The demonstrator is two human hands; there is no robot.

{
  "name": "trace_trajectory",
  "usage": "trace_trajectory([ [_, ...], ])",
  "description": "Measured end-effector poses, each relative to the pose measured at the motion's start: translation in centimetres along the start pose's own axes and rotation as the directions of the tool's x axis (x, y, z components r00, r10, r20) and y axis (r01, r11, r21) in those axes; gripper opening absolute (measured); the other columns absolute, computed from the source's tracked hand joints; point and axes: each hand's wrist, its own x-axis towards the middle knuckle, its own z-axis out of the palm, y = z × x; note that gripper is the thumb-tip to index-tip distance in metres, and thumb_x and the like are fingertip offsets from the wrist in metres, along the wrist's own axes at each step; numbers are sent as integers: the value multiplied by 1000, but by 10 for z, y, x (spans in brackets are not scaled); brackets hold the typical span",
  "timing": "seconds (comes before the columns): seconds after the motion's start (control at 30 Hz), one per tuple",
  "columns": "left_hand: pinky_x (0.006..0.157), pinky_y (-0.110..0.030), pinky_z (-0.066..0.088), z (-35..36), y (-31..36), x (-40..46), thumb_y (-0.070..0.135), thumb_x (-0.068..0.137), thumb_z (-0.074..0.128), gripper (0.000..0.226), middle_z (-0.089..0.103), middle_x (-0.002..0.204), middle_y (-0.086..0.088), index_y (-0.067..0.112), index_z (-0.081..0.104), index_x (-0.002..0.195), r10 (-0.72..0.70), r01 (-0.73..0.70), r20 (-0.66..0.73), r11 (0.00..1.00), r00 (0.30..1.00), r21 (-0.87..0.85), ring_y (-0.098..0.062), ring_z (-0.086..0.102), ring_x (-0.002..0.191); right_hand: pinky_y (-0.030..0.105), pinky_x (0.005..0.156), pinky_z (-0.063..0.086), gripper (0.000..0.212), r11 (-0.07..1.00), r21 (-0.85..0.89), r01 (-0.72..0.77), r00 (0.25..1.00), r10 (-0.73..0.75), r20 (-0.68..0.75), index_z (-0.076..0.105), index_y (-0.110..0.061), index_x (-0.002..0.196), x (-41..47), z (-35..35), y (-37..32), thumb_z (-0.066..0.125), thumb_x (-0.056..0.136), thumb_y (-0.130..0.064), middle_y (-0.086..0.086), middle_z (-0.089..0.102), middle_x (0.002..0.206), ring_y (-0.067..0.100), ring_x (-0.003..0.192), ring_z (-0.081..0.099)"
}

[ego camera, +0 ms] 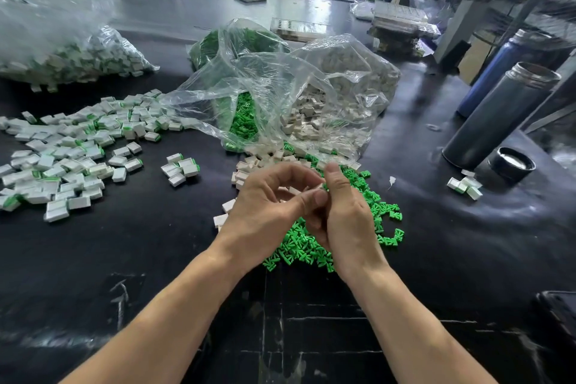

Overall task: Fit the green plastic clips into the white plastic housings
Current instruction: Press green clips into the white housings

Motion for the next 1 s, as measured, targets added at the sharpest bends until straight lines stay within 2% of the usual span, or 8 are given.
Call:
trace_trajectory([
  [0.13, 78, -48, 57, 3, -3, -1, 15, 83, 80, 13, 75, 99, -13, 7, 74, 91, 1, -1, 0, 999, 1000, 44, -28, 70, 82, 12, 42, 34, 55, 998, -26, 49, 998, -50, -47, 74, -41, 64, 1, 1, 3, 35, 101, -47, -16, 49, 44, -2, 40, 46],
  [0.2, 77, -42, 58, 4, -5, -2, 10, 86, 79, 8, 75, 97, -11, 8, 74, 91, -6, 7, -15, 999, 1000, 42, -23, 70, 81, 11, 47, 38, 51, 995, -81, 61, 994, -68, -86, 74, -42, 64, 2, 2, 5, 34, 97, -48, -19, 54, 47, -3, 45, 51],
  [0.33, 72, -27, 58, 6, -5, -3, 5, 88, 76, 5, 77, 93, -9, 8, 74, 91, -7, 8, -20, 999, 1000, 37, -16, 71, 78, 20, 58, 37, 53, 978, -195, 79, 983, -109, -146, 66, -47, 55, 5, 0, 10, 33, 95, -50, -24, 54, 49, -6, 50, 51],
  [0.4, 73, -29, 60, 6, -3, -4, 5, 88, 76, 5, 77, 94, -7, 7, 74, 92, -10, 11, -18, 999, 1000, 35, -18, 73, 80, 19, 58, 37, 54, 973, -208, 104, 981, -135, -140, 66, -47, 54, 5, 1, 9, 32, 95, -48, -25, 54, 49, -6, 50, 51],
  [0.5, 78, -33, 60, 6, -1, -5, 5, 88, 76, 6, 78, 96, -6, 5, 75, 93, -17, 17, -23, 999, 1000, 37, -21, 74, 84, 11, 53, 36, 57, 967, -218, 133, 977, -165, -136, 64, -48, 50, 5, 3, 7, 31, 96, -45, -25, 53, 47, -7, 48, 51],
  [0.6, 78, -31, 60, 5, 1, -6, 6, 88, 77, 6, 78, 96, -6, 4, 75, 94, -8, 9, -25, 999, 1000, 38, -26, 75, 88, 8, 48, 37, 61, 962, -221, 159, 974, -190, -124, 64, -47, 48, 5, 3, 6, 29, 98, -44, -26, 51, 45, -8, 46, 51],
  [0.93, 78, -32, 61, 4, 0, -6, 8, 88, 76, 7, 78, 96, -4, 5, 75, 94, 7, -6, -17, 999, 1000, 41, -29, 75, 89, 10, 48, 36, 61, 965, -199, 172, 972, -199, -124, 66, -41, 49, 7, 1, 11, 29, 98, -44, -24, 51, 45, -5, 45, 50],
  [1.0, 78, -32, 61, 4, 0, -6, 8, 88, 76, 6, 78, 95, -4, 6, 75, 93, 6, -5, -14, 999, 1000, 43, -29, 75, 89, 14, 51, 35, 62, 964, -207, 165, 973, -194, -129, 63, -38, 46, 7, 1, 12, 29, 98, -46, -22, 50, 44, -3, 44, 49],
])
